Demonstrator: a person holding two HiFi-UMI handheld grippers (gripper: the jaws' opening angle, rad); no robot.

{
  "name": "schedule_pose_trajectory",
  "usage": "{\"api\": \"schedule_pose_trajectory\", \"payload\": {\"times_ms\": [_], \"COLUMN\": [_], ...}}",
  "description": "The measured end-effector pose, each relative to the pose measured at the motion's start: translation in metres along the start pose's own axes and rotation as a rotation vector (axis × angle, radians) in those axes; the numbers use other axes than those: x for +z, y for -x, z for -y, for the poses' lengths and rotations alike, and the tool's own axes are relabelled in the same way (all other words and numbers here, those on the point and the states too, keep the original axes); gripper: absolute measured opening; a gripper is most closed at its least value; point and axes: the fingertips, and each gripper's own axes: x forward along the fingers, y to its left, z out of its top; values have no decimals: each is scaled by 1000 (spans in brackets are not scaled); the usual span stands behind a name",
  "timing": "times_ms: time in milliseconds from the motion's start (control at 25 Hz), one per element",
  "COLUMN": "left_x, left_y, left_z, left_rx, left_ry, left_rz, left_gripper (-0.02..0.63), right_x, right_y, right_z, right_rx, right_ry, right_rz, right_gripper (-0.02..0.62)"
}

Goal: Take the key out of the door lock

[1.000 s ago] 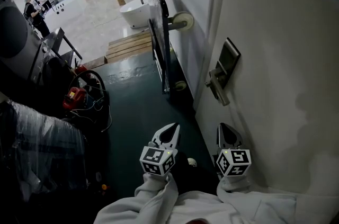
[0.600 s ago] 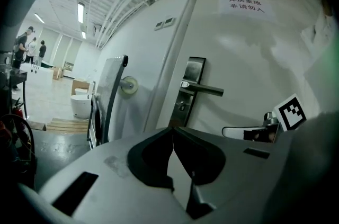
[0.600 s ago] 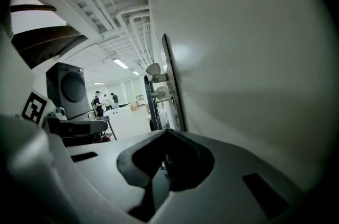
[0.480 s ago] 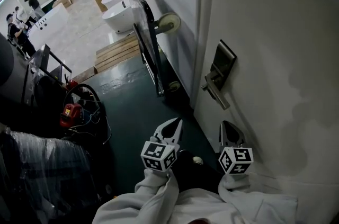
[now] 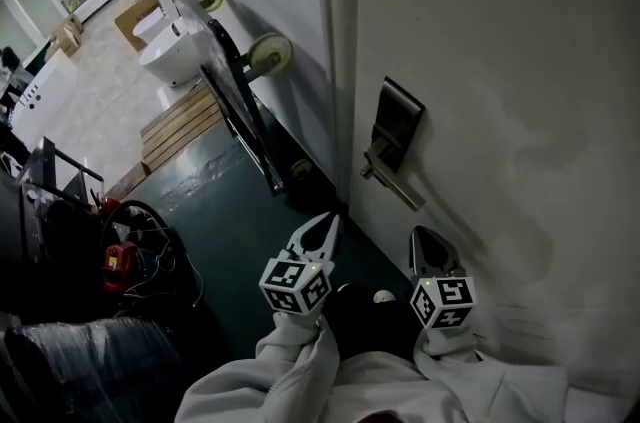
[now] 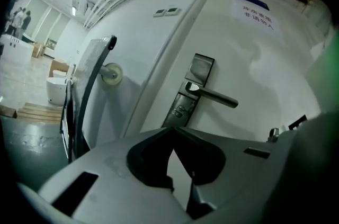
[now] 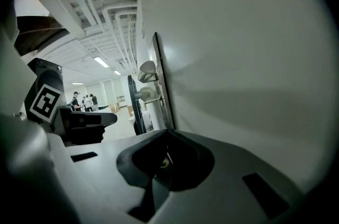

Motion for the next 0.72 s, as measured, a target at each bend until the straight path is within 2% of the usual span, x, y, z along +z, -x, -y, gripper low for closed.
{"api": "schedule_pose_trajectory", "payload": {"times_ms": [120, 280, 360, 400, 480, 600, 720], "left_x": [4, 10, 13, 14, 15, 18, 22], "left_y": [-13, -27, -34, -38, -47, -62, -76], "left_z": [4, 5, 4, 4, 6, 11, 16], "left_rx": [-64, -158, -187, -204, -251, -316, -364], "left_ry": [91, 316, 398, 439, 543, 709, 784], "left_rz": [-6, -7, -9, -14, -28, -28, -25], "left_gripper": [15, 17, 18, 29, 156, 167, 166], "right_x": [3, 2, 1, 0, 0, 2, 2], "right_y": [-1, -5, -6, -7, -7, -7, -10], "right_z": [2, 5, 8, 8, 9, 13, 16], "right_rx": [-36, -80, -96, -100, -107, -121, -127], "right_ry": [-10, -24, -25, -23, -21, -24, -24], "right_rz": [11, 17, 14, 11, 7, 8, 6], "right_gripper": [52, 52, 52, 52, 52, 52, 52]}}
